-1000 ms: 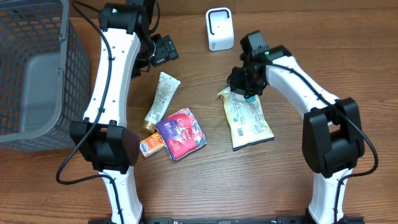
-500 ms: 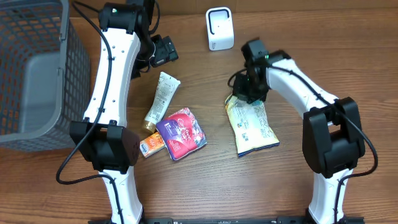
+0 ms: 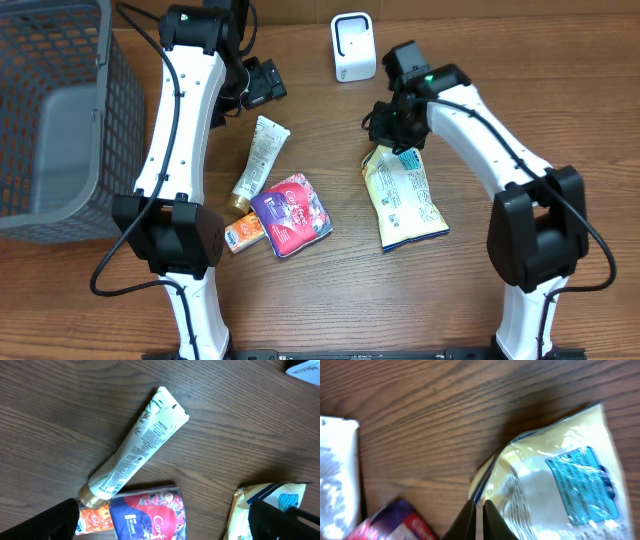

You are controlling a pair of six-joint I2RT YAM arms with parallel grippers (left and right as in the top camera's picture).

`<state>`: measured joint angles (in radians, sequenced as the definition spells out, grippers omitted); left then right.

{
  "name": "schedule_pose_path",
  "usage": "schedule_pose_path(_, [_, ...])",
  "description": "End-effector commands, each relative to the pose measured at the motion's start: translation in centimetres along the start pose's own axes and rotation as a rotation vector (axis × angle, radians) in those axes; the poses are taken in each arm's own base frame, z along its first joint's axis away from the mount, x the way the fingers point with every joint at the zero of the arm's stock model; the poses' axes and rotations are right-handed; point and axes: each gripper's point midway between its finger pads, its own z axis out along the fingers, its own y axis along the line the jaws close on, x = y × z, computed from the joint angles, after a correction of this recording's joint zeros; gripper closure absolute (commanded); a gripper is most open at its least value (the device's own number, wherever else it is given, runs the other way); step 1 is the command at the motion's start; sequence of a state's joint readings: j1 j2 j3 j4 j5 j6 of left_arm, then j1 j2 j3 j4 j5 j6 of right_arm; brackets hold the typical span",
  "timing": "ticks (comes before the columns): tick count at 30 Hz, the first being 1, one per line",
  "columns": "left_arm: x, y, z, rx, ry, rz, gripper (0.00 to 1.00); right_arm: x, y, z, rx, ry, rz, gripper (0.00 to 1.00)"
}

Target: Scan the item barcode

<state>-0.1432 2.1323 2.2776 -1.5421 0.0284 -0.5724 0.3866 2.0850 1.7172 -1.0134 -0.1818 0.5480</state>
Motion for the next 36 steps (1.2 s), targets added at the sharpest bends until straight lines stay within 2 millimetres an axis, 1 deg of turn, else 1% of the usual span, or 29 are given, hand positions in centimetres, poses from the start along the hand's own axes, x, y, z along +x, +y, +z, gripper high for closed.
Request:
schedule_pose_path(1, [-0.2,-0.1,-1.0,0.005,-0.026,0.015,0.0,1.1,-1.0,3.6,0.043,0.031,0.081,0.94])
schedule_pose_path(3, [-0.2,-0.1,-1.0,0.005,-0.026,0.014,0.0,1.8,-0.1,5.1,-0.007,0.069,0.088,0.95])
schedule_pose_path(10, [-0.2,-0.1,-1.0,0.005,-0.026,0.015,0.0,2.4,1.0,8.4,-0.028,0.091,0.089,0.94])
schedule_pose_path(12, [-0.2,0.0,-1.0,0.004,-0.024,0.015,0.0,2.2,1.2,9.0,-0.036,0.084,0.081,0.96])
schedule_pose_path(14, [-0.1,0.0,-1.0,0.003,-0.023,0.015,0.0,1.9,1.5,8.9,-0.047,0.073,0.068,0.96])
schedule_pose_path(17, [-0.1,0.0,-1.0,0.002,-0.021,0.015,0.0,1.3,3.3,7.4,-0.105,0.07,-0.018,0.96])
schedule_pose_path(19, [-0.1,0.0,-1.0,0.002,-0.021,0.015,0.0,0.5,4.1,5.6,-0.112,0.06,-0.048,0.96])
schedule_pose_path(21, [-0.1,0.0,-1.0,0.002,-0.021,0.014,0.0,-0.3,4.9,3.4,-0.114,0.05,-0.079,0.96])
schedule_pose_path(23, [-0.1,0.0,-1.0,0.002,-0.021,0.015,0.0,-1.4,5.5,0.0,-0.114,0.029,-0.126,0.96])
schedule_pose_path(25, [-0.1,0.0,-1.0,0.002,-0.021,0.015,0.0,-2.2,5.4,-2.6,-0.094,0.008,-0.147,0.96])
schedule_pose_path(27, [-0.1,0.0,-1.0,0.001,-0.02,0.014,0.0,-2.7,4.1,-5.4,-0.028,-0.007,-0.15,0.93])
schedule_pose_path(29, [0.0,0.0,-1.0,0.001,-0.02,0.014,0.0,-2.3,2.4,-6.8,0.04,0.012,-0.156,0.92])
schedule_pose_path(30, [0.0,0.0,-1.0,0.001,-0.02,0.014,0.0,-1.9,1.7,-7.1,0.067,0.031,-0.168,0.92])
schedule_pose_path(32, [0.0,0.0,-1.0,0.001,-0.02,0.014,0.0,-0.7,0.1,-7.4,0.116,0.093,-0.2,0.92])
schedule_pose_path(36, [-0.1,0.0,-1.0,0.002,-0.02,0.014,0.0,2.1,-2.3,-6.1,0.185,0.232,-0.192,0.92])
